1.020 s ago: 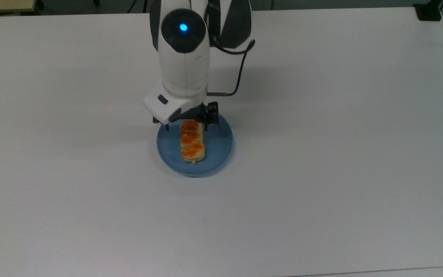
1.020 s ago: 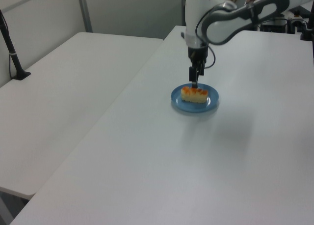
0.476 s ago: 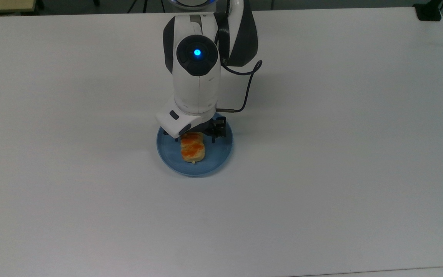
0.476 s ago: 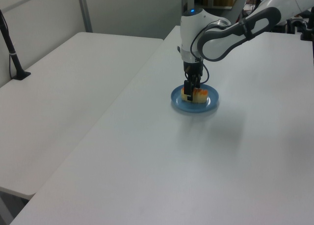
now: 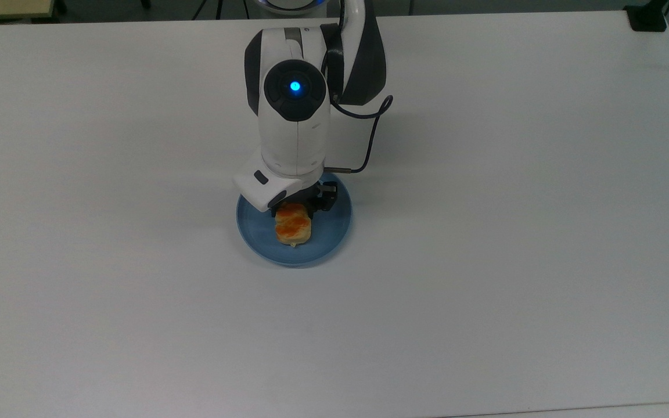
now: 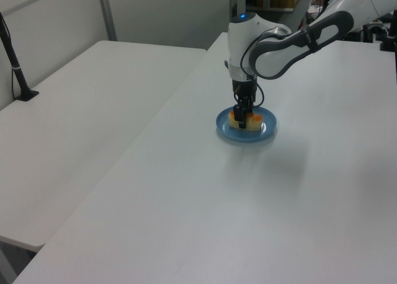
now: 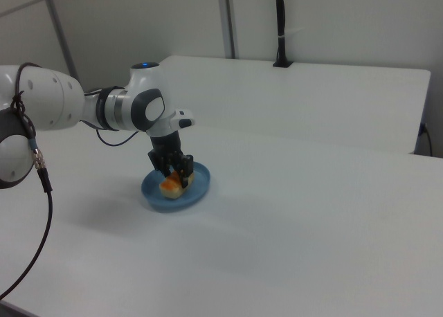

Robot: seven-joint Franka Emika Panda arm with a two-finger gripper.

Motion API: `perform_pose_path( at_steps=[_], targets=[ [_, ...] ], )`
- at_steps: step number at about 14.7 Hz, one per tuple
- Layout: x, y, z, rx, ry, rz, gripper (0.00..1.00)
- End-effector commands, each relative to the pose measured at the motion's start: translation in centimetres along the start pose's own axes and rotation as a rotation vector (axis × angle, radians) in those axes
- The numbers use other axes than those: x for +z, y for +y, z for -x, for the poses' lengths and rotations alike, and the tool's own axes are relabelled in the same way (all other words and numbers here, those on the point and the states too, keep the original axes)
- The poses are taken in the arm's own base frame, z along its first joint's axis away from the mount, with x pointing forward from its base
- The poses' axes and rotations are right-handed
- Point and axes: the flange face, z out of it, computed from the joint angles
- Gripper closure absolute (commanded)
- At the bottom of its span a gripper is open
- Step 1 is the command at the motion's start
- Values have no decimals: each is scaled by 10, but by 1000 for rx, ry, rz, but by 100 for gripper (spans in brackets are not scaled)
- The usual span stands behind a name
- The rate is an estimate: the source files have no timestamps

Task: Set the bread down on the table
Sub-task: 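Close the gripper on the bread, then lift the bread and carry it off the plate beside it, then lower the bread onto the table and open the gripper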

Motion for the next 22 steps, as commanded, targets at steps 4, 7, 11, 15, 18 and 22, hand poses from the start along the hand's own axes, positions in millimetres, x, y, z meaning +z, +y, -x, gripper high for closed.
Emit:
perform_pose_path(
  at_steps=[4,7,11,15,18,22],
  targets=[
    [-21,3,-3,-2,39,2,61],
    [-58,38,4,-42,3,9,61],
    [-82,118,3,-58,0,17,61],
    [-57,194,8,-124,-9,19,61],
    [-22,218,0,-109,32,29,61],
    [-2,218,-4,-105,49,31,53]
  ],
)
